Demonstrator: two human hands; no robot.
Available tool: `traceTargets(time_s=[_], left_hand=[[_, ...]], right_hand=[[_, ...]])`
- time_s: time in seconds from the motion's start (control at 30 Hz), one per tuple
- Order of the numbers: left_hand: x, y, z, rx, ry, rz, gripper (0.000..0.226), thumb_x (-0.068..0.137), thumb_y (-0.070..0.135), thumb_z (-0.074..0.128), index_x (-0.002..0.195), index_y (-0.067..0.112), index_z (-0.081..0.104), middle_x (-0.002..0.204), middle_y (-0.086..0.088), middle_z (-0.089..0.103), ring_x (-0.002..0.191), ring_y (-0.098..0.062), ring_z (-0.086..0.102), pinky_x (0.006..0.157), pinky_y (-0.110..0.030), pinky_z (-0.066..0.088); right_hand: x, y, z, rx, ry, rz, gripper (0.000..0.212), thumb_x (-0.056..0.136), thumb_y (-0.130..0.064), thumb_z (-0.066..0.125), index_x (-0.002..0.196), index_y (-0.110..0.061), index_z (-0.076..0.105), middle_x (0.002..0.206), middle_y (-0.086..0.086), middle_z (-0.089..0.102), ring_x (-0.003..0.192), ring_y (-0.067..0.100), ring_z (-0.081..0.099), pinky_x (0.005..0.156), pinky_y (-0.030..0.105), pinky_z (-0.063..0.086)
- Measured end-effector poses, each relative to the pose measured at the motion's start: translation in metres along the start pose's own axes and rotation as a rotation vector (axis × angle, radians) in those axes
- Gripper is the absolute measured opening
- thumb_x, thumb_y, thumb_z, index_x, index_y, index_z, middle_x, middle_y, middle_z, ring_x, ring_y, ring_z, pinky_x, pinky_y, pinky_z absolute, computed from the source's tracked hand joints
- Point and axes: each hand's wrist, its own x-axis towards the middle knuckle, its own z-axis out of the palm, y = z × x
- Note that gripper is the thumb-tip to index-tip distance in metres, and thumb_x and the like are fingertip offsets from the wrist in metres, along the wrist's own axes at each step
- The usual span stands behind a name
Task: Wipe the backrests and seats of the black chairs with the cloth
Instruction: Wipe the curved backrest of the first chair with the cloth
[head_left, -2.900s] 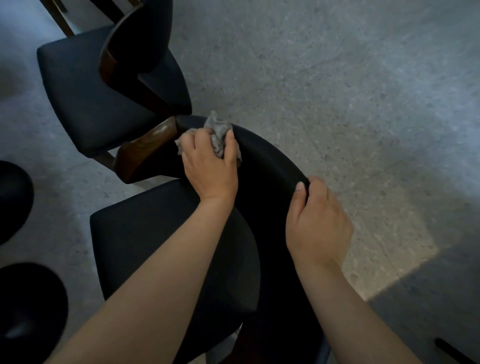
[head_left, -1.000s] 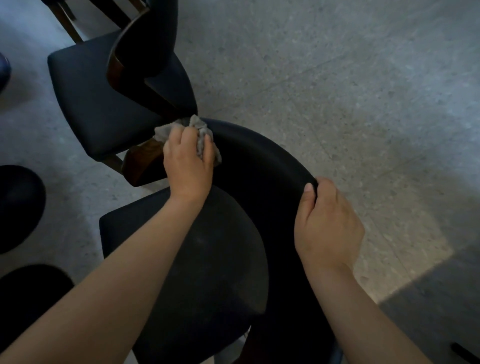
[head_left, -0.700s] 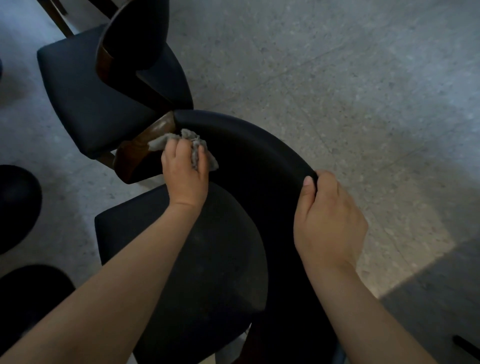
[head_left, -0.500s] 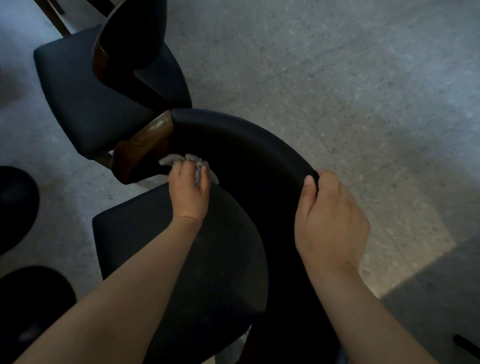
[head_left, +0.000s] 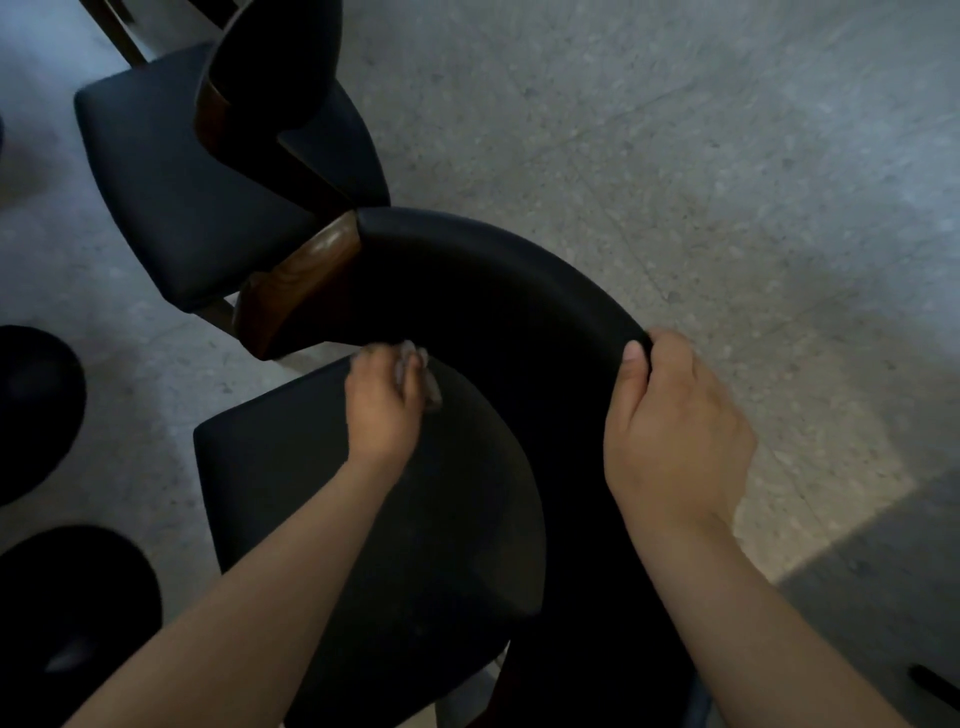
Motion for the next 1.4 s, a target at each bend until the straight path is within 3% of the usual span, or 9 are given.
traceTargets(time_s=[0.1,0.27,0.43,0.6,0.67,0.77,0.93,1.2,1.4], left_hand=[[0.016,0.021,-0.007,-0.05,0.263,-0.001,0.019,0.101,0.033,0.046,0.107,0.016,0.053,0.116,-0.002,0.047,0.108,-0.014,0.048,0.09,-0.028,0.04],[0.026,0.024,0.018,-0.057,0.291,-0.014,0.024,0.102,0.029,0.044,0.109,0.007,0.052,0.116,-0.011,0.046,0.104,-0.019,0.046,0.091,-0.029,0.038],[0.01,0.01,0.035,-0.132,0.117,-0.005,0.012,0.103,0.027,0.043,0.102,0.017,0.049,0.106,0.002,0.045,0.097,-0.011,0.048,0.087,-0.027,0.04],[-0.003,-0.014,0.025,-0.102,-0.32,0.107,0.007,0.101,0.022,0.049,0.103,0.029,0.05,0.1,0.01,0.045,0.087,0.012,0.049,0.073,-0.003,0.037],[-0.012,-0.018,0.027,-0.101,-0.231,0.16,0.007,0.1,0.022,0.05,0.101,0.029,0.05,0.099,0.011,0.044,0.089,0.008,0.05,0.076,-0.005,0.037],[-0.015,-0.003,0.032,-0.24,0.061,-0.073,0.005,0.101,0.028,0.048,0.105,0.027,0.048,0.11,0.007,0.045,0.097,-0.006,0.053,0.088,-0.023,0.046],[-0.012,0.031,0.056,-0.255,0.076,-0.061,0.005,0.1,0.019,0.049,0.096,0.018,0.045,0.114,-0.002,0.04,0.098,-0.018,0.05,0.09,-0.027,0.041],[-0.064,0.015,0.07,-0.273,-0.294,0.125,0.011,0.093,0.003,0.055,0.087,0.012,0.051,0.089,0.005,0.042,0.081,0.009,0.046,0.074,-0.002,0.032],[-0.09,-0.004,0.072,-0.214,-0.694,0.007,0.007,0.095,0.011,0.056,0.092,0.017,0.057,0.087,0.012,0.046,0.074,-0.001,0.051,0.065,-0.006,0.036]], right_hand=[[0.0,0.001,0.001,-0.001,-0.006,0.001,0.029,0.102,-0.029,0.041,0.1,-0.008,0.06,0.075,0.005,0.061,0.063,0.013,0.035,0.059,0.027,0.025],[0.0,0.002,0.002,-0.015,-0.005,-0.005,0.032,0.102,-0.03,0.037,0.101,-0.008,0.06,0.076,0.007,0.061,0.063,0.015,0.035,0.059,0.028,0.023],[0.0,0.001,0.002,-0.019,-0.003,-0.003,0.031,0.102,-0.03,0.038,0.102,-0.008,0.06,0.077,0.006,0.062,0.064,0.014,0.035,0.059,0.028,0.022],[0.0,0.001,0.002,-0.041,0.009,-0.013,0.031,0.103,-0.029,0.039,0.104,-0.007,0.06,0.078,0.009,0.063,0.064,0.015,0.034,0.058,0.028,0.019],[0.0,0.001,0.002,-0.043,0.003,-0.013,0.031,0.103,-0.03,0.037,0.104,-0.008,0.059,0.077,0.008,0.062,0.064,0.015,0.035,0.058,0.028,0.019],[0.0,0.003,0.003,-0.038,-0.022,-0.011,0.035,0.103,-0.032,0.033,0.106,-0.009,0.058,0.078,0.004,0.058,0.065,0.015,0.038,0.06,0.029,0.024],[0.001,0.004,0.005,-0.053,-0.021,-0.001,0.036,0.103,-0.034,0.031,0.103,-0.01,0.058,0.074,-0.001,0.051,0.064,0.015,0.039,0.059,0.029,0.025],[0.0,0.003,0.005,-0.049,-0.004,-0.01,0.033,0.103,-0.031,0.035,0.102,-0.008,0.058,0.077,0.009,0.062,0.065,0.016,0.036,0.06,0.03,0.024],[0.0,0.004,0.004,-0.054,-0.017,-0.018,0.035,0.103,-0.032,0.032,0.103,-0.008,0.057,0.079,0.011,0.062,0.063,0.021,0.04,0.059,0.031,0.024]])
